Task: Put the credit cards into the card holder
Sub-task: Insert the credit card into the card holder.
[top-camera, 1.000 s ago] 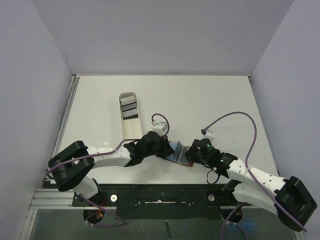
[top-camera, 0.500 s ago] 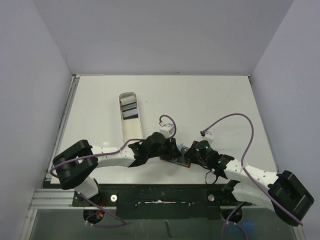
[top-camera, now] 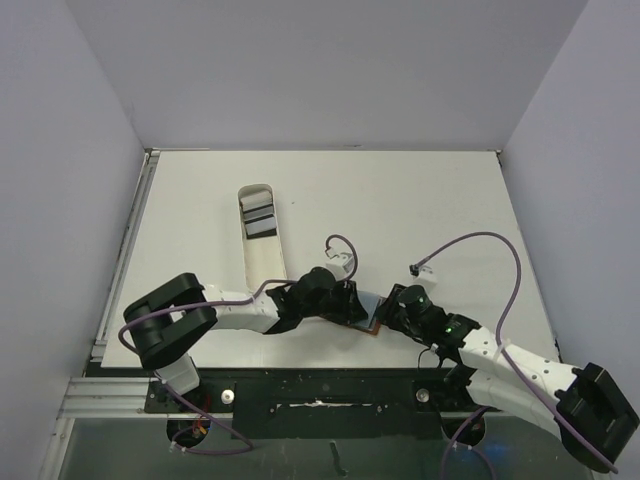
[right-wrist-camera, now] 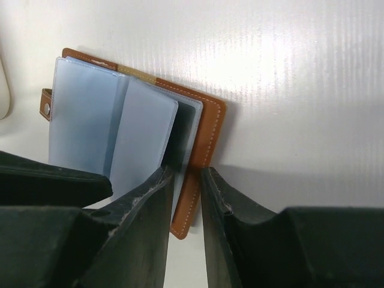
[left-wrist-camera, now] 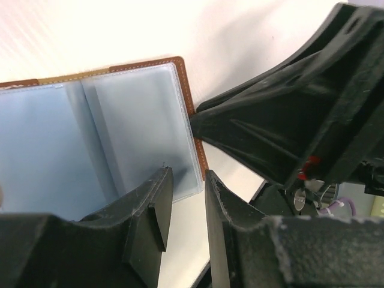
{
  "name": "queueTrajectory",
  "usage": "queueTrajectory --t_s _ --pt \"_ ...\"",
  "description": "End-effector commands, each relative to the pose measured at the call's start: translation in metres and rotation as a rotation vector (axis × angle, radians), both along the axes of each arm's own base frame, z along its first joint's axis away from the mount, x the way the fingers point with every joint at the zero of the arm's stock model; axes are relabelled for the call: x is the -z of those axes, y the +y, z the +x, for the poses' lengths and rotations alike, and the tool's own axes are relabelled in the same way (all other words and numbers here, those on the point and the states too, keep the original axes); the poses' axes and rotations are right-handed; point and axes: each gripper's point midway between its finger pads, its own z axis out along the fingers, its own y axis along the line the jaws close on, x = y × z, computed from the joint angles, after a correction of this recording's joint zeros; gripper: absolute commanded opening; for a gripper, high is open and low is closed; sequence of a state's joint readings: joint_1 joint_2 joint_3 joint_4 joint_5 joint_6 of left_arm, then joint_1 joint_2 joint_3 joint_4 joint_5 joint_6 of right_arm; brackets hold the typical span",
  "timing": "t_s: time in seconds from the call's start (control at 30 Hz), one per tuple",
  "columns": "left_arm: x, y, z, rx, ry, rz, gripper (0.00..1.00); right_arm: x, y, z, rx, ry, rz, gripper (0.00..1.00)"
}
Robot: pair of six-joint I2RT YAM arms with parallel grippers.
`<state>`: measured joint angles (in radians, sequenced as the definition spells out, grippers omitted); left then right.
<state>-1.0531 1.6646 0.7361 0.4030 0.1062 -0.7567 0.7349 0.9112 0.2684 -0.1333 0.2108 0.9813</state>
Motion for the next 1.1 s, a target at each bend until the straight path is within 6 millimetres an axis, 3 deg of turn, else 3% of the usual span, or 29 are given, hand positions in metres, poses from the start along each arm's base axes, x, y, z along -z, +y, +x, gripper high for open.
queueTrajectory --t_s 0.0,0.17,0.4,0.67,0.87,1.07 --pt "-0.035 -0.026 0.005 0.027 -0.037 -0.132 0.28 -0.031 -0.005 0.011 0.062 -0.076 0.019 0.27" --pt "-0.043 -0.022 0.015 0.0 -0.073 -0.108 0.28 -0.048 -0.01 0.011 0.092 -0.107 0.046 0.28" --pt "-0.054 0.014 0.053 -0.127 -0.147 0.038 0.34 -0.06 0.002 0.012 0.058 -0.135 0.104 0.32" --pt "-0.091 0.085 0.113 -0.243 -0.285 0.235 0.41 -0.058 0.028 0.017 -0.021 -0.111 0.126 0.33" --pt "-0.122 0.152 0.156 -0.304 -0.436 0.425 0.43 -0.045 0.025 0.017 -0.042 -0.074 0.044 0.35" --pt "-0.122 0.208 0.188 -0.247 -0.562 0.638 0.45 -0.065 0.029 0.022 -0.069 -0.131 0.05 0.37"
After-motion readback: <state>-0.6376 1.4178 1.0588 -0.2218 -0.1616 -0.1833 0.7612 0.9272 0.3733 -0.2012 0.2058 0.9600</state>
